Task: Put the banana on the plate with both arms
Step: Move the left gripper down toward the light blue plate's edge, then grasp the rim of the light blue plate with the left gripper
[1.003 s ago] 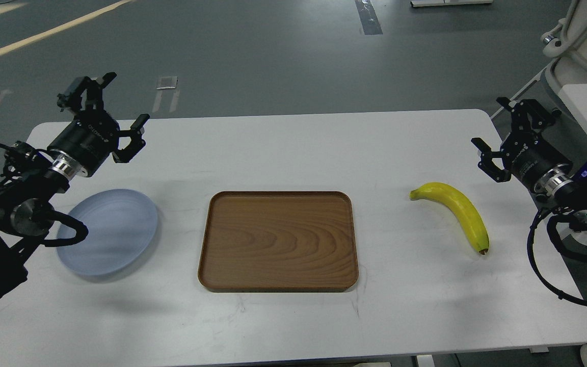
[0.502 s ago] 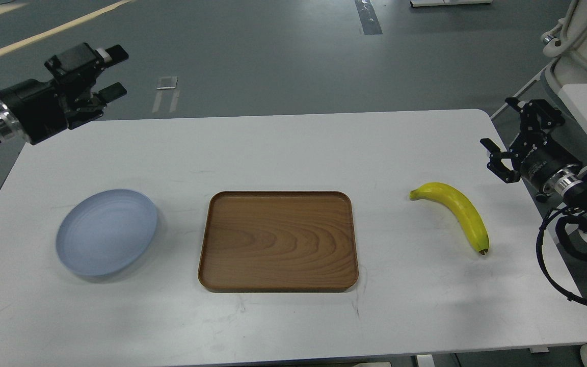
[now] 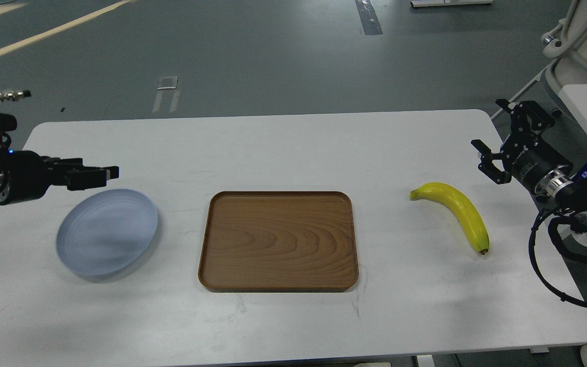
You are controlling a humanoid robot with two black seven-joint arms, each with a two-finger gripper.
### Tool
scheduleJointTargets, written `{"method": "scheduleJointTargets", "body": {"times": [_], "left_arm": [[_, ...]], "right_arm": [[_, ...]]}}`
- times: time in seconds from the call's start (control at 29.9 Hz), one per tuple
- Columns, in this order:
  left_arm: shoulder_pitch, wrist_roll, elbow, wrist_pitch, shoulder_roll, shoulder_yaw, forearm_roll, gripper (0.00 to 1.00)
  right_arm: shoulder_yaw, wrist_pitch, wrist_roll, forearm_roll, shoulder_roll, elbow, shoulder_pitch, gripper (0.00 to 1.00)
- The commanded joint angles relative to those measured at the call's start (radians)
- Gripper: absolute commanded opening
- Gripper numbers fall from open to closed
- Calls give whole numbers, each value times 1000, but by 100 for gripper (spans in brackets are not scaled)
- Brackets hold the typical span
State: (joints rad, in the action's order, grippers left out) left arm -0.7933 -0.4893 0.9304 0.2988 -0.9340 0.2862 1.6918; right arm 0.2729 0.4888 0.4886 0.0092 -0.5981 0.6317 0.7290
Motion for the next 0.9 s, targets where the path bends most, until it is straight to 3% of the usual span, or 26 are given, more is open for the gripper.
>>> {"method": "scheduleJointTargets", "body": {"times": [0.0, 0.3, 0.57, 0.64, 0.7, 0.74, 0.8, 0.84, 0.87], "left_arm": [[20, 1, -91, -26, 21, -67, -61, 100], [77, 1, -251, -56, 101, -117, -123, 97], [131, 1, -275, -87, 109, -117, -129, 91], [132, 1, -286, -90, 112, -119, -129, 84], [132, 1, -288, -90, 112, -117, -133, 71], [132, 1, -288, -90, 112, -117, -133, 71], [134, 1, -288, -90, 112, -117, -152, 46], [134, 1, -288, -90, 112, -119, -156, 40], [134, 1, -286, -89, 112, -119, -158, 29]], "right_arm": [[0, 0, 0, 0, 0, 0, 0, 100], [0, 0, 0, 0, 0, 6, 0, 100], [0, 0, 0, 0, 0, 6, -5, 100], [0, 0, 0, 0, 0, 8, -6, 100], [0, 0, 0, 0, 1, 8, -8, 100], [0, 0, 0, 0, 1, 8, -8, 100], [0, 0, 0, 0, 1, 8, -8, 100], [0, 0, 0, 0, 1, 8, -8, 100], [0, 0, 0, 0, 1, 8, -8, 100]]}}
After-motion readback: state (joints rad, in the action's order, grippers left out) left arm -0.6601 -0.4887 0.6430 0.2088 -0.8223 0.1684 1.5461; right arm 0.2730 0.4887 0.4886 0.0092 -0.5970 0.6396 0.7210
